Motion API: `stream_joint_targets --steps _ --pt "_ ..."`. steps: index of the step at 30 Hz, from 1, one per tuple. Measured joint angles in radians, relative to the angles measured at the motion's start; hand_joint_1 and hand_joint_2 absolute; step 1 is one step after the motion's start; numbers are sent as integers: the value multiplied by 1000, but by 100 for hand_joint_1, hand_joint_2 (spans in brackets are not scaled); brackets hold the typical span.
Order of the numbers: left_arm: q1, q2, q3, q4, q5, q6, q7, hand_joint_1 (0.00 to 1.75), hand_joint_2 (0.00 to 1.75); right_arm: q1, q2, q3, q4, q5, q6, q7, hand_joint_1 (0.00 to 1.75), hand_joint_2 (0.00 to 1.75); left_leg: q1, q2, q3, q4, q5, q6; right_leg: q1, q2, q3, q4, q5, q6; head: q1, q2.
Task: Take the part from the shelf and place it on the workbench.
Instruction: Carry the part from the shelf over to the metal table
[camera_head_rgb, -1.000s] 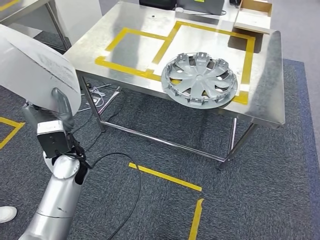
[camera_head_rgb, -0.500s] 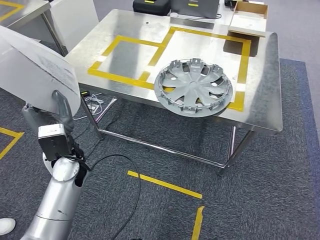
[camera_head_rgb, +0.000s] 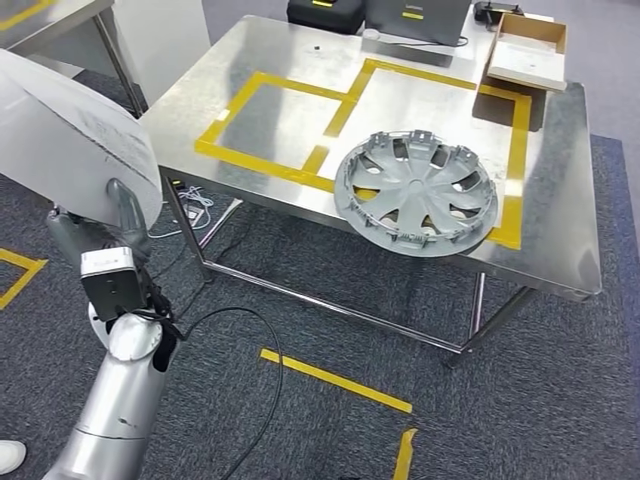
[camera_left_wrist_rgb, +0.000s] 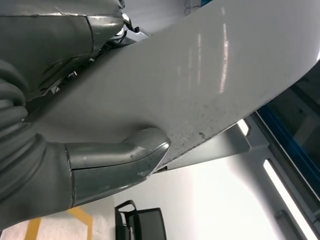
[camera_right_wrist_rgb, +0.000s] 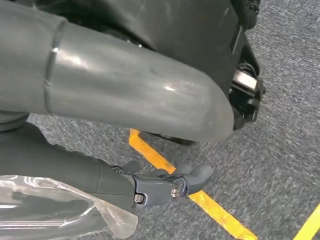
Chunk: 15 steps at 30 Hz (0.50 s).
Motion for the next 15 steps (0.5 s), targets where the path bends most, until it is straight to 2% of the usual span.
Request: stream_joint_targets --steps 1,2,4,5,8,10,12,13,14,15 --pt "0 -1 0 0 0 0 0 175 175 1 0 0 0 0 0 0 0 0 -2 -1 12 -1 -9 0 4 0 18 -69 53 -10 0 0" --pt "0 -1 0 0 0 0 0 175 175 0 0 0 0 0 0 0 0 0 -4 -1 23 -2 -16 -1 9 0 35 -127 84 -19 -2 0" --pt "0 -3 0 -1 1 0 0 175 175 -1 -1 0 0 -1 0 0 0 0 -2 -1 32 -2 -27 -10 19 0 61 -201 96 -34 -3 0" --pt "1 -3 0 -1 1 0 0 175 175 0 -1 0 0 -1 0 0 0 0 -1 -1 35 1 -27 -16 21 0 67 -209 88 -39 -4 0" --pt "3 -4 0 -1 2 0 0 175 175 4 -1 -1 0 -1 0 0 0 0 -1 0 37 36 -36 -31 13 -1 103 -231 98 -46 -6 0" --pt "0 -4 0 -2 2 0 0 175 175 1 -1 -1 0 -1 -1 0 0 0 3 1 -6 123 -70 -42 7 -1 124 -236 91 -48 -10 0" --pt "2 -3 0 -2 2 0 0 175 175 -1 -1 -1 0 -1 -1 0 0 0 11 2 -78 227 -113 -54 4 0 136 -236 79 -48 -12 0" --pt "4 -3 0 -2 2 0 0 175 175 0 -1 -1 0 -1 -1 0 0 0 15 3 -104 252 -121 -59 3 0 145 -236 71 -47 -12 0" --pt "5 -2 0 -2 2 0 0 175 175 1 -1 -1 0 0 -1 0 0 0 19 3 -116 246 -110 -63 1 1 154 -236 63 -45 -12 0" --pt "5 -2 0 -2 3 0 0 175 175 2 -1 -1 0 0 -1 0 0 0 22 4 -113 208 -78 -67 -1 1 166 -236 55 -42 -12 0"
